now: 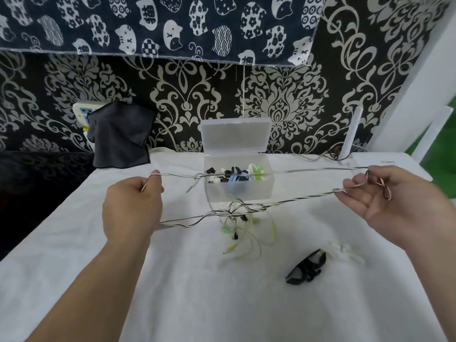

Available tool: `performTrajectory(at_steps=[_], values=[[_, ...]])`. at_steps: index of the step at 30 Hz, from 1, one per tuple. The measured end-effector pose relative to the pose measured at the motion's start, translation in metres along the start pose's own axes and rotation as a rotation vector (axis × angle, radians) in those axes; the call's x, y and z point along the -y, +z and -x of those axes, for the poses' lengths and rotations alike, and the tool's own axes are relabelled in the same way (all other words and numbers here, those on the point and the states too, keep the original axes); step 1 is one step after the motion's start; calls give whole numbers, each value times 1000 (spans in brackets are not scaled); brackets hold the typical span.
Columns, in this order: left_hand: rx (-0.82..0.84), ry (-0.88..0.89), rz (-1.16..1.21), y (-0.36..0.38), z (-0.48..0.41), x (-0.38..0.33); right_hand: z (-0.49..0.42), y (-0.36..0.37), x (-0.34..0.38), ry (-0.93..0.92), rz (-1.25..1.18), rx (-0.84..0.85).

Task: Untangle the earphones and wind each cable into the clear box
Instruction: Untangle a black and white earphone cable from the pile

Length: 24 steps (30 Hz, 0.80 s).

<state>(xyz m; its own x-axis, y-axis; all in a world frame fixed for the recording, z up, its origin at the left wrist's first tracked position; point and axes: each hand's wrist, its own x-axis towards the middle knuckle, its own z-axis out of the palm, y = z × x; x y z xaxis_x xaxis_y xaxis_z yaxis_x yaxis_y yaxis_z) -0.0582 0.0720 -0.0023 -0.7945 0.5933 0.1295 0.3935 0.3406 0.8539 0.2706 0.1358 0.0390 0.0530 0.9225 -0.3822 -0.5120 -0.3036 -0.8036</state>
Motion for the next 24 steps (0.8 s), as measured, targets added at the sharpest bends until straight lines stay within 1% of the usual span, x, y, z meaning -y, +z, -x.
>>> performTrajectory(at_steps=[3, 6, 8, 10, 13, 16, 19, 21, 24], values=[[-78, 58, -102, 0, -3, 1, -5, -5, -3, -131, 160, -61], [-148, 104, -131, -4, -2, -3, -8, -6, -6, -223, 195, -70], [-127, 118, -174, -5, 0, -7, -8, -5, -6, -263, 190, -58], [-45, 130, -188, -2, 1, -6, -4, -2, -6, -251, 171, 13], [175, 151, -185, 6, 5, 2, 6, 7, -10, -172, 197, 215], [299, 268, -231, 15, 18, 1, 16, 19, -18, -136, 321, 378], [499, 413, -243, 25, 31, 0, 24, 27, -21, -144, 357, 456], [607, 458, -282, 30, 37, 3, 25, 28, -19, -154, 323, 523], [671, 471, -372, 37, 42, 10, 27, 30, -13, -144, 190, 653]])
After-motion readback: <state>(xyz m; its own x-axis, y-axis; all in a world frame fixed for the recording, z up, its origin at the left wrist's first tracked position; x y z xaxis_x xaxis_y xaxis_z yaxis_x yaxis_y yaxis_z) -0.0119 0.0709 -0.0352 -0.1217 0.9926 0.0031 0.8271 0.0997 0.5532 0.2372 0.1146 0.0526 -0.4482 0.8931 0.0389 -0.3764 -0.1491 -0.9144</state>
